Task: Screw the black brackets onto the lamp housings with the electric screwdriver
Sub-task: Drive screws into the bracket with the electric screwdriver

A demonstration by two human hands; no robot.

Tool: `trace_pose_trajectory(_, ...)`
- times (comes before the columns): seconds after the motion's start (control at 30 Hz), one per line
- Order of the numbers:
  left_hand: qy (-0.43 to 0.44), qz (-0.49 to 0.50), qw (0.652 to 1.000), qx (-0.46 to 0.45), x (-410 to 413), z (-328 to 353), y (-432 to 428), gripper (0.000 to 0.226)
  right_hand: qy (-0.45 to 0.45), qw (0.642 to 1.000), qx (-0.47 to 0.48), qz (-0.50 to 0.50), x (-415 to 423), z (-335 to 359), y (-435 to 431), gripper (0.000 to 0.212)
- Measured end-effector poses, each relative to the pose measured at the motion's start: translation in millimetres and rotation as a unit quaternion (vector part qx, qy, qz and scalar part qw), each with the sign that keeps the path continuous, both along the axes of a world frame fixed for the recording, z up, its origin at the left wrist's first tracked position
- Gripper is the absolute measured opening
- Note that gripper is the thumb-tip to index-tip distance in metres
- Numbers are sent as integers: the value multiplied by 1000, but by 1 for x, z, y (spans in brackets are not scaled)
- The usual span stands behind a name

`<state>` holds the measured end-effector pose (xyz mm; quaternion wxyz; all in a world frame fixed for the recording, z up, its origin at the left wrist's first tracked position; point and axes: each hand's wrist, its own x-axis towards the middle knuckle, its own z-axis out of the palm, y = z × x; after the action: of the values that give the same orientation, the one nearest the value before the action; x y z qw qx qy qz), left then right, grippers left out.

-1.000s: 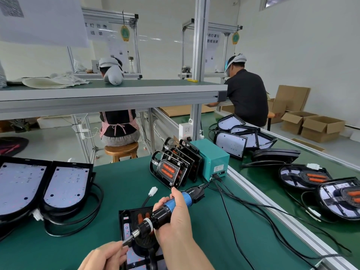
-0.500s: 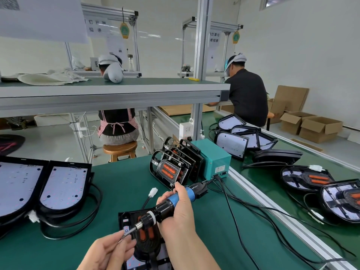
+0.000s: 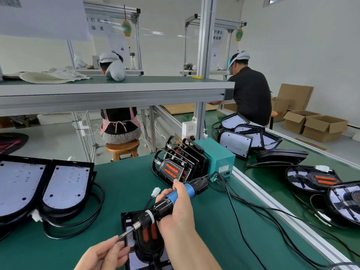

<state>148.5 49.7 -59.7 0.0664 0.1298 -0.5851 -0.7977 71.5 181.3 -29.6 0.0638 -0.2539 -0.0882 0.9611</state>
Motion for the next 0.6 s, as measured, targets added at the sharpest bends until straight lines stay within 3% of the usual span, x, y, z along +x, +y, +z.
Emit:
trace_pose_trajectory(0.07, 28, 7, 998, -60, 2, -9, -4, 35, 4, 1000, 5, 1, -1, 1, -1, 33)
trace_pose_trajectory(0.17, 116, 38, 980, -158, 5, -12, -3, 31, 5, 1000, 7, 10, 0, -1, -5, 34)
trace_pose_trajectory(0.23, 127, 39, 973, -189, 6, -19, -7, 29, 5, 1000, 6, 12, 1, -1, -6, 34)
trace_pose_trajectory(0.6, 130, 50, 972, -188, 8, -12, -8, 21, 7, 1000, 19, 0, 1, -4, -5, 35)
